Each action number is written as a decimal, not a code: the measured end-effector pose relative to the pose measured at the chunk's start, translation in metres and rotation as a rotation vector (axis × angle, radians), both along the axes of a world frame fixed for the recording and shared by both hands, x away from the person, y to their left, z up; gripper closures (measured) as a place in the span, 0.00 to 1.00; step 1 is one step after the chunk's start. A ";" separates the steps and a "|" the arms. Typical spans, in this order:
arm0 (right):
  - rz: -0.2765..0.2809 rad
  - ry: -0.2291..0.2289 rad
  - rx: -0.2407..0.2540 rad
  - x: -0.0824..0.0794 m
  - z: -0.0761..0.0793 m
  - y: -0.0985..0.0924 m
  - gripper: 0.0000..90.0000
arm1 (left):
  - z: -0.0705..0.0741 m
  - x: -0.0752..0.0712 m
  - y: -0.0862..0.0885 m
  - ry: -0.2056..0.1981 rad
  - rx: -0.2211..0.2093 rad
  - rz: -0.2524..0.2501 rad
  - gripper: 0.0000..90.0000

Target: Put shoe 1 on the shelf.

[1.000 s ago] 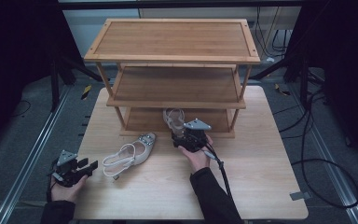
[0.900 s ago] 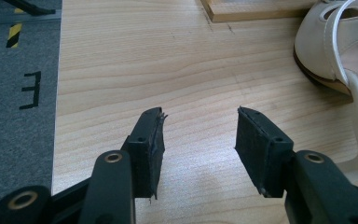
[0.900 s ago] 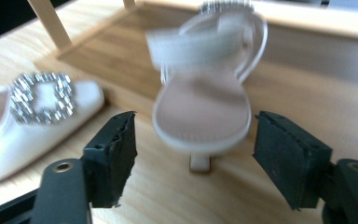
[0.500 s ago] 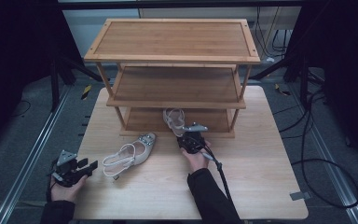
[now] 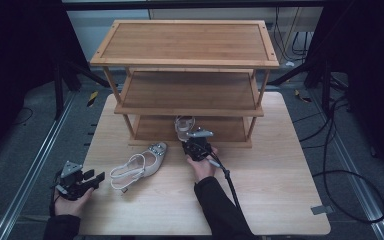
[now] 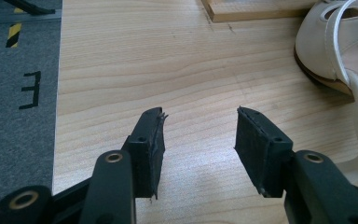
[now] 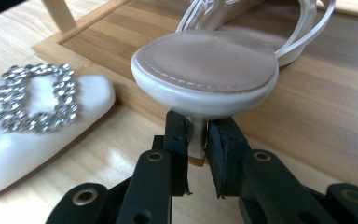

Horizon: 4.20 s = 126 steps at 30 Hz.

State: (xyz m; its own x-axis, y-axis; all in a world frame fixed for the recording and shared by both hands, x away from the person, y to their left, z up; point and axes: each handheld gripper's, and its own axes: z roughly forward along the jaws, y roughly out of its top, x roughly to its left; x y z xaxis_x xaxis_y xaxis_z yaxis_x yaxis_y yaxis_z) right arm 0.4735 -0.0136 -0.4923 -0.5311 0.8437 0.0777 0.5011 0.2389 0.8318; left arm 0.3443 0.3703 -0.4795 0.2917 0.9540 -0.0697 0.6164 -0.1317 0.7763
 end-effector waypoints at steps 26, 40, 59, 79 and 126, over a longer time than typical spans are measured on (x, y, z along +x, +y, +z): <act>-0.038 0.011 0.004 0.019 -0.004 0.022 0.85 | 0.000 0.000 0.001 0.001 0.000 -0.005 0.56; 0.111 -0.020 0.078 -0.048 0.017 0.004 0.99 | 0.004 -0.002 -0.001 -0.009 -0.003 -0.018 0.66; 0.121 -0.015 -0.013 -0.076 0.038 -0.049 1.00 | 0.013 -0.018 -0.037 -0.021 -0.042 -0.198 0.99; 0.040 0.005 0.008 -0.105 0.029 -0.111 0.98 | 0.006 -0.031 -0.120 -0.003 -0.070 -0.337 0.99; 0.313 -0.049 0.123 -0.121 0.042 -0.021 0.18 | -0.002 -0.010 0.001 -0.091 -0.031 0.087 0.57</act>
